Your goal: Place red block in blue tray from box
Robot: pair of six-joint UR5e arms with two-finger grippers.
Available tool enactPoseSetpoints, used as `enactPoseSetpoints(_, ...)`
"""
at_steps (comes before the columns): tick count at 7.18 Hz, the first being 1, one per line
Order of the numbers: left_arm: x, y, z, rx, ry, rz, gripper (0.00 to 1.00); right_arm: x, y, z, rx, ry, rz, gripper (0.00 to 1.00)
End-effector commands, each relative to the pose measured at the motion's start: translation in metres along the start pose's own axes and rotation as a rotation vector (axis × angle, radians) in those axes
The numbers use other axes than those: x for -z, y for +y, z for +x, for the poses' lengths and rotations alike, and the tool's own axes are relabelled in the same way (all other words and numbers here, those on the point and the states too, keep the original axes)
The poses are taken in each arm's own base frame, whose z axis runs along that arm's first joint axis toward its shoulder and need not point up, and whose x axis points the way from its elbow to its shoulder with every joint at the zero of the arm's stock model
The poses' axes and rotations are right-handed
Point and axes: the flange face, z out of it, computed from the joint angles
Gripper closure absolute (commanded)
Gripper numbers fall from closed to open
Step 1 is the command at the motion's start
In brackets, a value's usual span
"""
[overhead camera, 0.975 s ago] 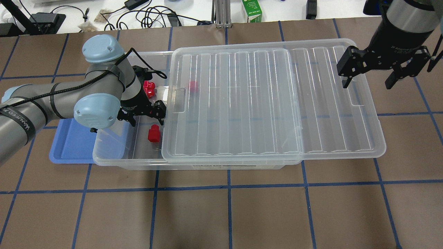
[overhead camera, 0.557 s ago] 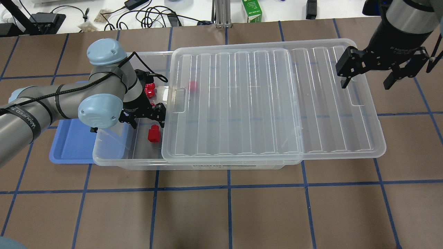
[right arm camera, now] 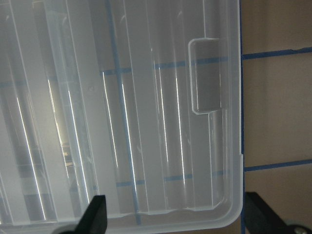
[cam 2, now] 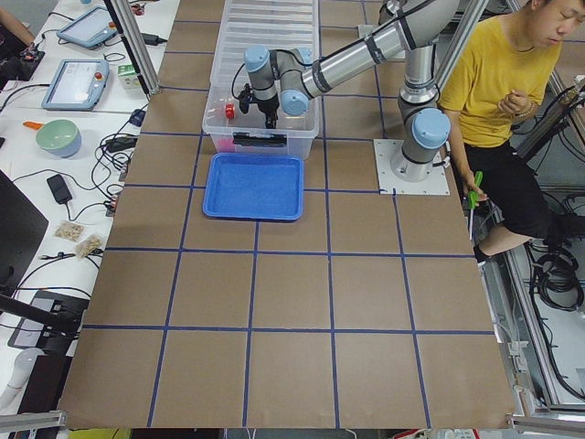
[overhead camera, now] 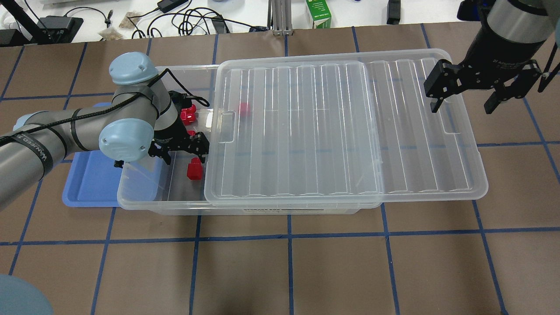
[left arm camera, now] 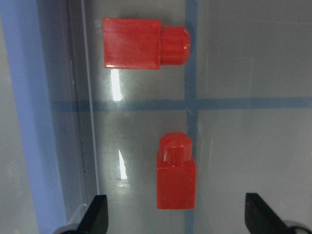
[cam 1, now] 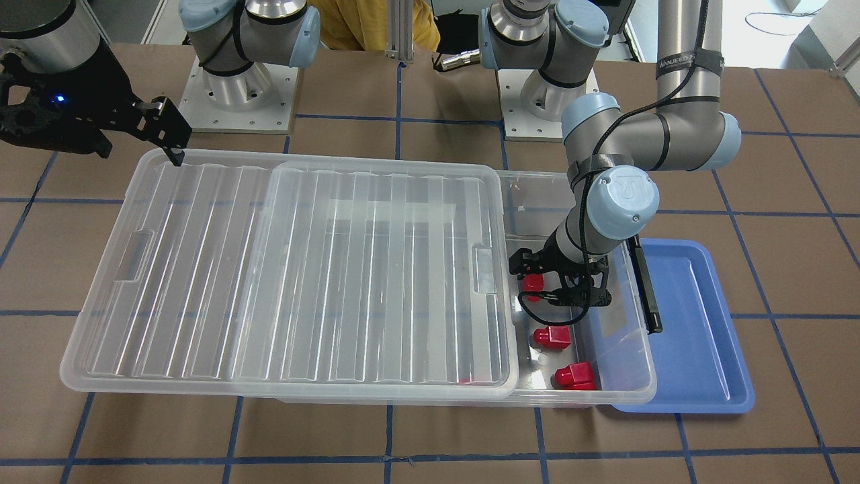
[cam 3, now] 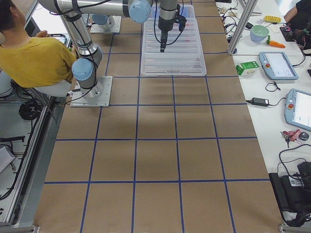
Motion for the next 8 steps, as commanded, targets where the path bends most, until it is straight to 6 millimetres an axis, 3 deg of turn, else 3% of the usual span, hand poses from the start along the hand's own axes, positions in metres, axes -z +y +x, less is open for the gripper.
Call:
enactPoseSetpoints(1, -0.016, 0.001, -0.003, 0.005, 0.004, -0.032, 0.00, -0.001, 0.000, 0.000, 0.002, 0.000, -0.005, 0.00)
enactPoseSetpoints(7, -0.052, 0.003, -0.002, 0.004, 0.006, -0.044, 0.00, 0.000, 0.000, 0.001, 0.000, 0.010, 0.003, 0.00)
enactPoseSetpoints(8, -0.052, 0.004, -0.002, 0.002, 0.003, -0.048, 0.15, 0.000, 0.000, 0.001, 0.000, 0.013, 0.002, 0.00)
